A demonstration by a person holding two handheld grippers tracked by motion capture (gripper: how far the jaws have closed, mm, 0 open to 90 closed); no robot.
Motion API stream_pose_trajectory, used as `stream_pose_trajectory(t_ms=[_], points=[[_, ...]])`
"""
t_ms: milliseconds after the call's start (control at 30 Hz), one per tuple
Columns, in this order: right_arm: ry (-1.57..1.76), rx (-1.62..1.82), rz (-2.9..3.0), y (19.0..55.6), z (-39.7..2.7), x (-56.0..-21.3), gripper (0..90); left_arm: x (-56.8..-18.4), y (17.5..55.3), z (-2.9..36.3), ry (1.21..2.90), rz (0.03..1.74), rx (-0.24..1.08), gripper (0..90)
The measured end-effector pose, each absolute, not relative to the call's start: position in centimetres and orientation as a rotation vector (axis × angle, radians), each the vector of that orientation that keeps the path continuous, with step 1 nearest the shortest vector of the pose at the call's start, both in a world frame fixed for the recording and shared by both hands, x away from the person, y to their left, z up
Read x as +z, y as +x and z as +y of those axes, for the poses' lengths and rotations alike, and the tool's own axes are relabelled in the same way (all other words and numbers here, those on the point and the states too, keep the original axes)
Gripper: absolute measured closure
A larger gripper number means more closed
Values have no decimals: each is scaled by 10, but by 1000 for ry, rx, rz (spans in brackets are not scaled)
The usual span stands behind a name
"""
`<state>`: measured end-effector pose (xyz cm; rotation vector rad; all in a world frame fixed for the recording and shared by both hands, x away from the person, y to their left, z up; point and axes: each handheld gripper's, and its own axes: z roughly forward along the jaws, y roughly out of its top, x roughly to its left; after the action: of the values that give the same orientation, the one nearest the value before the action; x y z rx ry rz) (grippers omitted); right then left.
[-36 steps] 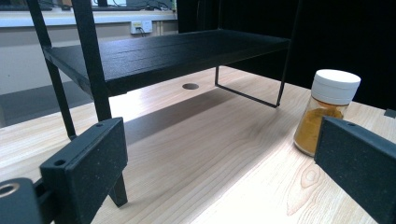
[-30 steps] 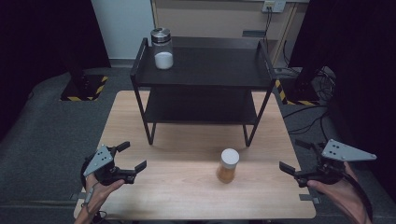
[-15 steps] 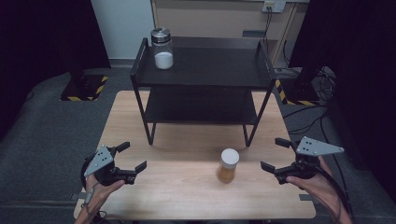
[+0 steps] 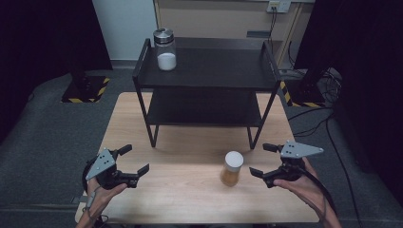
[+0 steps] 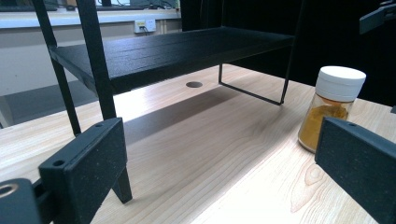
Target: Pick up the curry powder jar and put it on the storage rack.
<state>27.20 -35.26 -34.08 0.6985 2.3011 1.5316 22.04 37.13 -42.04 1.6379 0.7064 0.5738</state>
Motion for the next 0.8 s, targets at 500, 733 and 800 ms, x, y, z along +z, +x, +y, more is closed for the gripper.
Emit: stream_pose_trajectory(t_ms=[500, 733, 800], points=[[722, 1503, 2368, 296, -316, -370, 47, -420, 221, 371, 1645, 699, 580, 9], [710, 1452, 2395, 304, -301, -378, 97, -420, 221, 370, 1652, 700, 584, 9], [697, 1435, 2403, 305, -298, -379, 124, -420, 221, 370, 1653, 701, 585, 9]])
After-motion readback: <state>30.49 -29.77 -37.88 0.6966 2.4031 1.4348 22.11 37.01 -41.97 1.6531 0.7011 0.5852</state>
